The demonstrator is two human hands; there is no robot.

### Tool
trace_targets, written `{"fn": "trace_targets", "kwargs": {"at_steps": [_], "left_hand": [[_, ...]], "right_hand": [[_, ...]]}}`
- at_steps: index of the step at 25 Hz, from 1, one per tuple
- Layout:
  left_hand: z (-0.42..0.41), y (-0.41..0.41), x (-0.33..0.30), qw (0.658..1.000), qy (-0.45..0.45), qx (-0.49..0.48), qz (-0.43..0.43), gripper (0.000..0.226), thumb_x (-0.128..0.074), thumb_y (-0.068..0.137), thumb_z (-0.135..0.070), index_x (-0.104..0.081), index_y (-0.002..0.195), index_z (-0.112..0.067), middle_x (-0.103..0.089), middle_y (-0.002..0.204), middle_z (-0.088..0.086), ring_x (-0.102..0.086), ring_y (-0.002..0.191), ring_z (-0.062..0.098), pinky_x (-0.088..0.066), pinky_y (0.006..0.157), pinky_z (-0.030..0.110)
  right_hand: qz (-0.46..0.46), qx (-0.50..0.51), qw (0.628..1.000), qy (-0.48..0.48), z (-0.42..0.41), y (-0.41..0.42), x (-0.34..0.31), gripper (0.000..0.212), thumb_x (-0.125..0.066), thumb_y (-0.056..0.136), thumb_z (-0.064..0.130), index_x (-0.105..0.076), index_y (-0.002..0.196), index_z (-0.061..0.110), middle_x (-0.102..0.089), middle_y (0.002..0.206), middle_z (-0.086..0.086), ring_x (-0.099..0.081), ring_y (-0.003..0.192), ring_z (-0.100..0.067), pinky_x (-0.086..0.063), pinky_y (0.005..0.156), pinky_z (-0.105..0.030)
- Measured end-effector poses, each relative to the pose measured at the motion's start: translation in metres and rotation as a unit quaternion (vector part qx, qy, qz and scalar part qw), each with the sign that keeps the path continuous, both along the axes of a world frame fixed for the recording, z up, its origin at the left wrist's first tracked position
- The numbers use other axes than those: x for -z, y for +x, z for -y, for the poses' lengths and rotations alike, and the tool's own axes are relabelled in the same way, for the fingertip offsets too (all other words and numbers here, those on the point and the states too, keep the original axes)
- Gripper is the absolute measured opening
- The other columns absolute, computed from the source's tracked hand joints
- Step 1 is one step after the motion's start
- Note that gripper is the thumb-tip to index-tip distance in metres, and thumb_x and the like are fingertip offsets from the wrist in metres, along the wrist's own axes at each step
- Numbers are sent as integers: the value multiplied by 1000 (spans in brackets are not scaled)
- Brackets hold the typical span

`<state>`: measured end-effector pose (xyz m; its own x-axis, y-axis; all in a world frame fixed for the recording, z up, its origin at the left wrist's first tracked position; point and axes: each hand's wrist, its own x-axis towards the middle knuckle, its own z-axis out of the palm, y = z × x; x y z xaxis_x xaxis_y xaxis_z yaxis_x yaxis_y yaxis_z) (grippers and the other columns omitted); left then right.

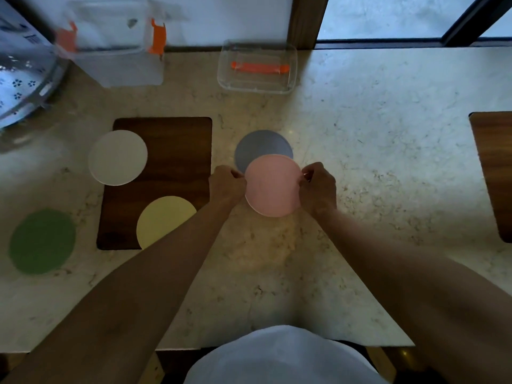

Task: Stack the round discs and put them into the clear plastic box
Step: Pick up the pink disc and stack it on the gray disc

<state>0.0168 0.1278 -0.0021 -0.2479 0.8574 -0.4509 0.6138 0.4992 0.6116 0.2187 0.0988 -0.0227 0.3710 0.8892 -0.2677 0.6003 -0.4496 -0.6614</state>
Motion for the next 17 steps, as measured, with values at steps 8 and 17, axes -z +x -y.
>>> {"fn": "trace_targets", "kwargs": {"at_steps": [8, 17], "left_hand": [[-64, -7, 20, 999, 24, -12, -18, 16, -68, 82, -8, -71, 98, -9, -73, 98, 10, -68, 85, 22, -57, 75, 33], [-87, -13, 34, 999, 34, 6, -35, 23, -60, 83, -6, -74, 101, -9, -74, 103, 11, -68, 98, 25, -48, 78, 25]], "right_hand": [[21, -5, 999, 31, -67, -9, 16, 16, -63, 84, 2, -58, 94, 14, -62, 94, -3, -60, 83, -18, -51, 73, -29], [26, -11, 999, 20, -89, -15, 31, 17, -62, 86, 5, -58, 97, 16, -60, 99, -2, -59, 87, -15, -53, 77, -28]]}}
